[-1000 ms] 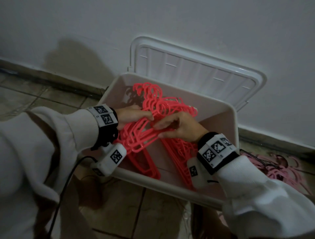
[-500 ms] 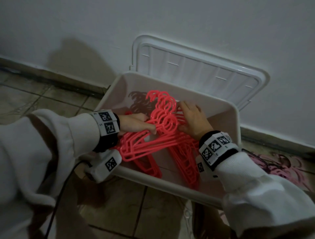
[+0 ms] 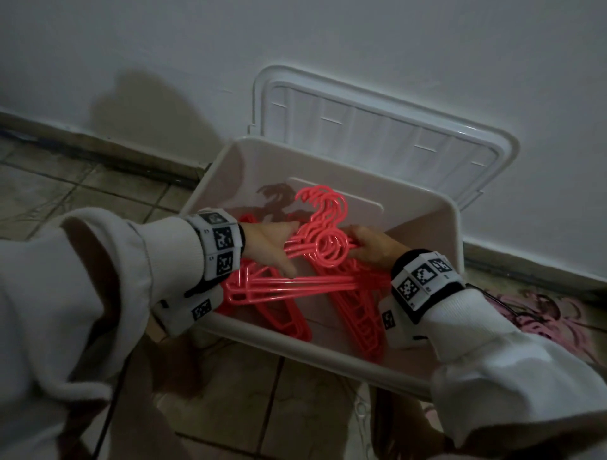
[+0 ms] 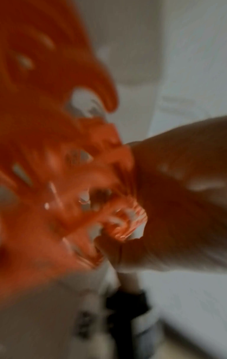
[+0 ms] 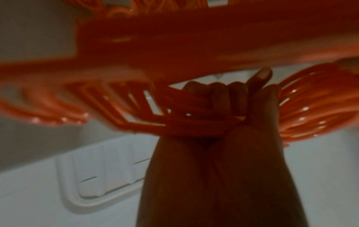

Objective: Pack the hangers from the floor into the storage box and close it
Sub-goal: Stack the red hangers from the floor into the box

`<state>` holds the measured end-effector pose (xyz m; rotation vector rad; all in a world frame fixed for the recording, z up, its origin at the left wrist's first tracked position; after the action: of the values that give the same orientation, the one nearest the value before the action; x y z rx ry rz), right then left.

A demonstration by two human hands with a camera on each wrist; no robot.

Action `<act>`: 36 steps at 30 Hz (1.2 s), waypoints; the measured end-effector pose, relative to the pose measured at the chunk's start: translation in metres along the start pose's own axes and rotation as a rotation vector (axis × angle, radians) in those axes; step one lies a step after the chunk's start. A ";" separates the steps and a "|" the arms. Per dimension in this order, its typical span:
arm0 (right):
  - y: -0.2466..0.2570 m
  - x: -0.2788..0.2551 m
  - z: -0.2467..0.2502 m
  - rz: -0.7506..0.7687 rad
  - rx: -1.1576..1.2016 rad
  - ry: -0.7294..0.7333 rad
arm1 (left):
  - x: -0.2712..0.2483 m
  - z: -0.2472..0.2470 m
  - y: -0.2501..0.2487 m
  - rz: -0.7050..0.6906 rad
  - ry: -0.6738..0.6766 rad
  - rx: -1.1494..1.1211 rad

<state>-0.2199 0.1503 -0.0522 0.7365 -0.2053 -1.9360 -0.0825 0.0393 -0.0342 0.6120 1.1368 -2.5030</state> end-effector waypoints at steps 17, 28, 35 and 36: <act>0.021 -0.002 -0.008 0.003 -0.114 -0.005 | 0.011 -0.002 -0.005 -0.047 -0.109 0.368; 0.013 0.003 0.004 -0.106 -0.154 -0.085 | 0.012 0.009 -0.016 -0.022 -0.226 0.442; 0.007 0.004 0.033 -0.104 -0.186 -0.180 | 0.020 0.029 -0.032 -0.101 -0.277 0.325; 0.007 0.001 0.038 -0.088 -0.152 -0.183 | 0.021 0.032 -0.035 -0.138 -0.269 0.255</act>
<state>-0.2372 0.1394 -0.0190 0.4759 -0.1374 -2.0785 -0.1237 0.0344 -0.0040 0.2511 0.7947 -2.7689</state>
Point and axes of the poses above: each hand's wrist, its own x-axis towards the middle knuckle, its own z-axis out of the back of the hand, y = z × x, the point moved 3 cm from there along x, towards the middle knuckle, and after that the axes turned 5 degrees about -z, right-handed, at the moved point
